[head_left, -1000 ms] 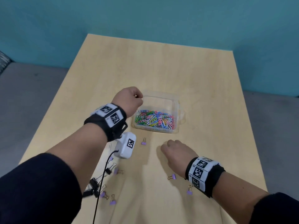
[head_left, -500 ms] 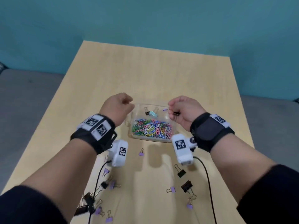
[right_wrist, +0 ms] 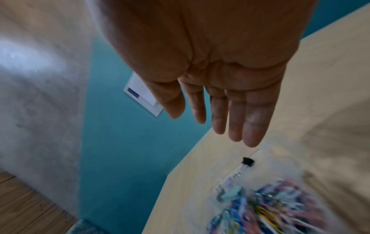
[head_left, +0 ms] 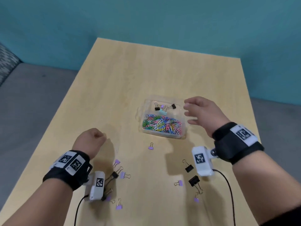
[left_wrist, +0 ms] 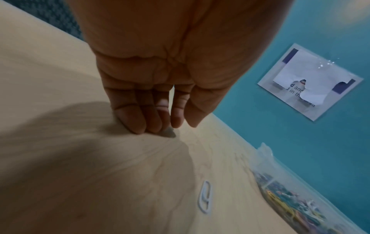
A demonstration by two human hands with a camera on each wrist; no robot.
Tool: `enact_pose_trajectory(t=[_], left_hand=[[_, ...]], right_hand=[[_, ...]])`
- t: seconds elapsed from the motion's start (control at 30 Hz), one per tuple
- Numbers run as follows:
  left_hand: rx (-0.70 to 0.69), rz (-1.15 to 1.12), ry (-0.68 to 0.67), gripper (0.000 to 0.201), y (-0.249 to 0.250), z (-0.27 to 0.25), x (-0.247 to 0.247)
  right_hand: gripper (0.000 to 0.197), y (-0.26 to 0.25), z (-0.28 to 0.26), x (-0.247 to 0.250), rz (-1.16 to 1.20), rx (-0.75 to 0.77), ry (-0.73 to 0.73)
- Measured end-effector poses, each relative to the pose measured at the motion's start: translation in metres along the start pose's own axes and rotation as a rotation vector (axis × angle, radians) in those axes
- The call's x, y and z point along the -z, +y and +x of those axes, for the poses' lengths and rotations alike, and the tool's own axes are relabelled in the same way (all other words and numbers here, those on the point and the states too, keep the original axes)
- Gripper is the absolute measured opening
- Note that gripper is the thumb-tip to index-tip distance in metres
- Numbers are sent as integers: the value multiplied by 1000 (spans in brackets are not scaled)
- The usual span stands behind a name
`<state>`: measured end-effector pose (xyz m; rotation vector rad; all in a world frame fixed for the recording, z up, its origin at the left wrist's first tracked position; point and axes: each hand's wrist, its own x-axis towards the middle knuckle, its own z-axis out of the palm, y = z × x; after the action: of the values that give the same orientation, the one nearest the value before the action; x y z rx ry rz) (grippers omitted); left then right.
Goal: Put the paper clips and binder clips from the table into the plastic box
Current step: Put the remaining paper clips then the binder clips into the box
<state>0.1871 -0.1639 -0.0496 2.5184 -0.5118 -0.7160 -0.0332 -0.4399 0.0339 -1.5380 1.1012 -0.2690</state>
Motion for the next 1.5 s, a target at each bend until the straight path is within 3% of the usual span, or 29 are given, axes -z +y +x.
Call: enact_pose_trajectory(t=[0.07, 0.17, 0.23, 0.33, 0.5, 0.67, 0.8, 0.93, 1.0, 1.07, 1.13, 1.17, 1.23, 1.33, 1.43, 1.5], left_hand=[[-1, 24, -12, 11, -2, -8, 0], [-32, 130, -81, 16, 4, -23, -8], [-48, 185, -102, 17, 10, -33, -11], [-87, 280, -97, 20, 10, -51, -13], [-219, 408, -130, 18, 4, -84, -35], [-249, 396, -33, 7, 5, -86, -55], [-176, 312, -51, 15, 9, -83, -56], [-139, 204, -7, 13, 11, -90, -48], [-88, 21, 66, 5, 8, -94, -40], [34, -318, 96, 11, 3, -95, -35], [189, -660, 48, 17, 2, -97, -32], [226, -721, 30, 20, 3, -97, -32], [173, -594, 2, 24, 6, -98, -35], [-150, 2, -48, 9, 18, -106, -43], [-404, 526, -130, 24, 30, -112, -59], [-458, 689, -194, 23, 36, -113, -68]], right_hand=[[11, 23, -19, 9, -135, 27, 21], [22, 65, -47, 14, -684, 71, -59], [32, 90, -65, 11, -931, 56, -145], [41, 118, -86, 1, -1012, 105, -192], [24, 140, -99, -19, -1125, 268, -151], [31, 133, -93, -26, -1011, 111, -113], [13, 126, -89, -18, -858, 26, -99], [8, 129, -93, 4, -292, -122, 98], [13, 130, -99, 15, 29, -202, 182], [15, 130, -107, 22, 239, -273, 189], [18, 133, -112, 24, 236, -307, 151], [20, 135, -113, 24, 187, -314, 127], [25, 139, -115, 21, -18, -276, 92], [8, 135, -123, 13, -545, -90, -22], [30, 136, -129, 2, -1085, 122, -184], [31, 137, -128, -4, -1192, 186, -208]])
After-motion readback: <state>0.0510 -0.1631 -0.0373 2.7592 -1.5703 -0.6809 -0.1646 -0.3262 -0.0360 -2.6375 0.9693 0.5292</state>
